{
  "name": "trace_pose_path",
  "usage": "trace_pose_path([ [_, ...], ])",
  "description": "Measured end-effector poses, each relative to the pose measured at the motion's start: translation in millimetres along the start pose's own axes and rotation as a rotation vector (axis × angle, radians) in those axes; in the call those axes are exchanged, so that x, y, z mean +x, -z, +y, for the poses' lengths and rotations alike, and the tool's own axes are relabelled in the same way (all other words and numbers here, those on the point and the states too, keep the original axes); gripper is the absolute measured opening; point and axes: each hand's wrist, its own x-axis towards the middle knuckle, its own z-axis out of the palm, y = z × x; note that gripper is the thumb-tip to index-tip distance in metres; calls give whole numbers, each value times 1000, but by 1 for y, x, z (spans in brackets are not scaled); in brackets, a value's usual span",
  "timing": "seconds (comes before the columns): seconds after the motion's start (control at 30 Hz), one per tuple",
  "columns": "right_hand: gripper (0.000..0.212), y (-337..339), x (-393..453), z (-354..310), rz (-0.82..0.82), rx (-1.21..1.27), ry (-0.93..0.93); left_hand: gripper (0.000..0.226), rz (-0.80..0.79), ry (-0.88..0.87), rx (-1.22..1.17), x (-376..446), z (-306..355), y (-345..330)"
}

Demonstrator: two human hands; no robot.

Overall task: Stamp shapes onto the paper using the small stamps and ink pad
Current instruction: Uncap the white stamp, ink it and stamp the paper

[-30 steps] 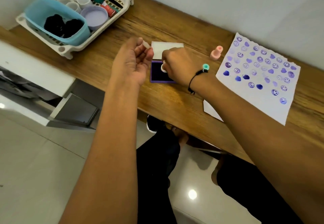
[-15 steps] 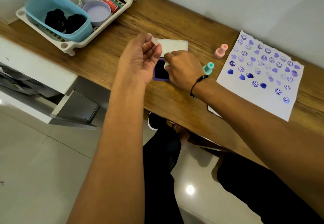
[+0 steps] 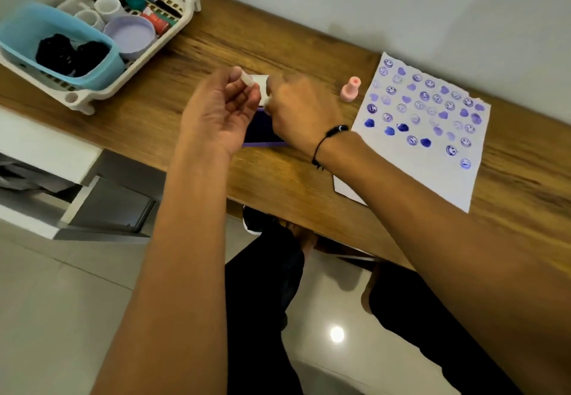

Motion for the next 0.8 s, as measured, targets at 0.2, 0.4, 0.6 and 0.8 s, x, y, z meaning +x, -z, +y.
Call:
trace_pose_path([
  [0.2,21,42,-53,64,78,52,-270,13,-174,92,57,-9,-33,-32],
  [0.4,20,58,-110,134,5,8,-532,16,-366,294,90,-31,-87,-78],
  [0.6,20,53,-135,167,-8,-7,-603,6,-436,352,185,-43,-123,-105],
  [0.8,22,40,-147,177,-38,-16,-578,7,-463,342,249,-43,-139,-115],
])
